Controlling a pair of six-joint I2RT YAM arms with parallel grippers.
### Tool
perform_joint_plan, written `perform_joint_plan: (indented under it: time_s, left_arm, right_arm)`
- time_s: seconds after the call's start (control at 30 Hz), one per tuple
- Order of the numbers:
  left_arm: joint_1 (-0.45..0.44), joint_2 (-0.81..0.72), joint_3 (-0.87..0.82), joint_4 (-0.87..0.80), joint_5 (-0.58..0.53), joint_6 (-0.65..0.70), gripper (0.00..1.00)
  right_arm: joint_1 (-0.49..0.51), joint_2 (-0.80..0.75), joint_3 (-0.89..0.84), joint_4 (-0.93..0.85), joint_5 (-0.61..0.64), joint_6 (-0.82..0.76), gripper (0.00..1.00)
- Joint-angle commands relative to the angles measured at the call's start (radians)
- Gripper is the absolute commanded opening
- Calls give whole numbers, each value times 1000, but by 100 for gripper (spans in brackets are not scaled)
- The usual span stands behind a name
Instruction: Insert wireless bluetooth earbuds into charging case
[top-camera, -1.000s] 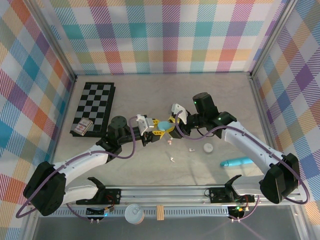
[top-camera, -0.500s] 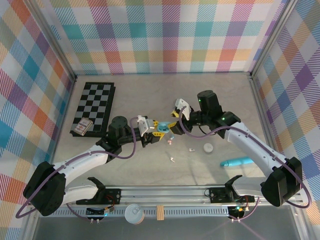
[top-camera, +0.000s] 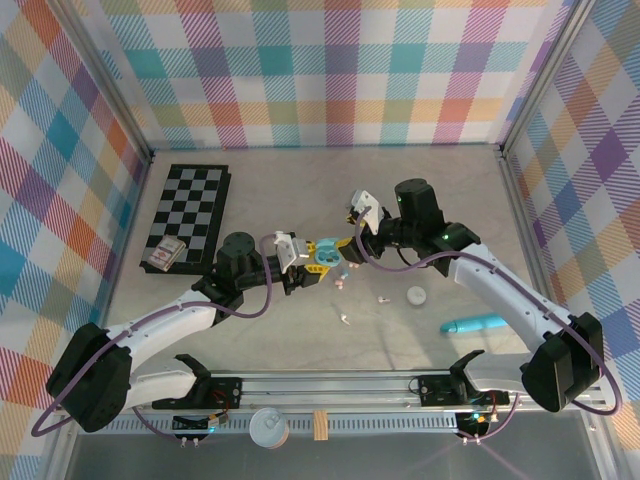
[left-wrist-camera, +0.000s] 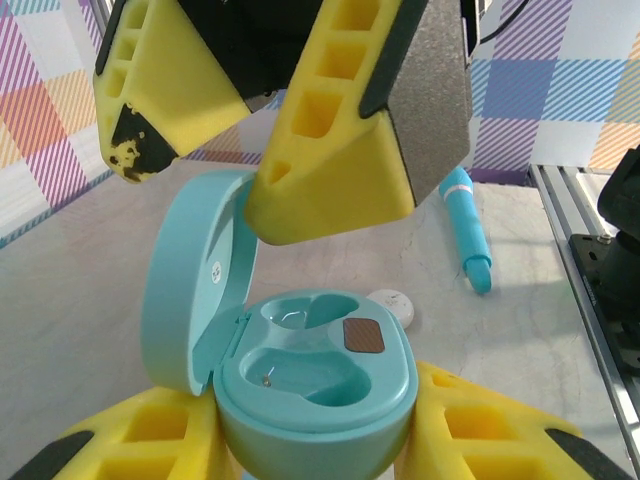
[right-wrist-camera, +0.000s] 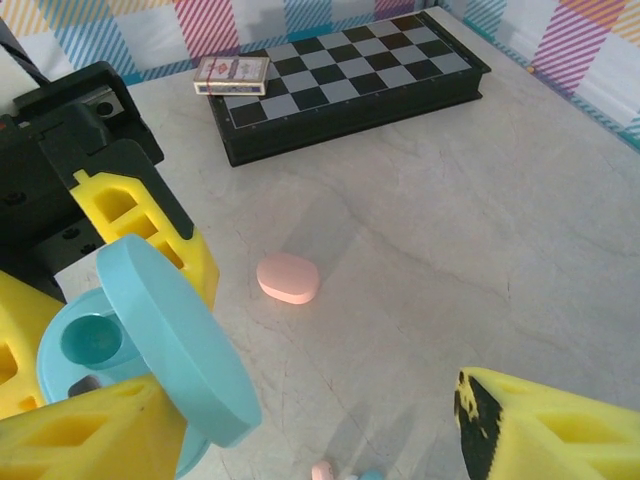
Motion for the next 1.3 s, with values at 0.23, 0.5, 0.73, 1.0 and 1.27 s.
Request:
perform_joint_plan:
  time_s: [0.23,0.5,0.73,1.0,1.27]
  left_arm:
    - [-2,10,-5,105,81,-54,32]
    - [0,12,6,97,127,-71,32]
    - [0,12,8,101,120,-74,32]
    - [2,20,12,114,107,-79,32]
    - [2,33,21,123,58,-103,54]
  right_arm:
    - [-9,-34,-8,18,-116,-55,71]
    - [-9,-5,19,3,-174,-68,41]
    - [-9,2,38,-63,-219,-112,18]
    - [-10,-1,37,-57,-209,-114,0]
    - [-10,-13,26,-15,-156,-121,1]
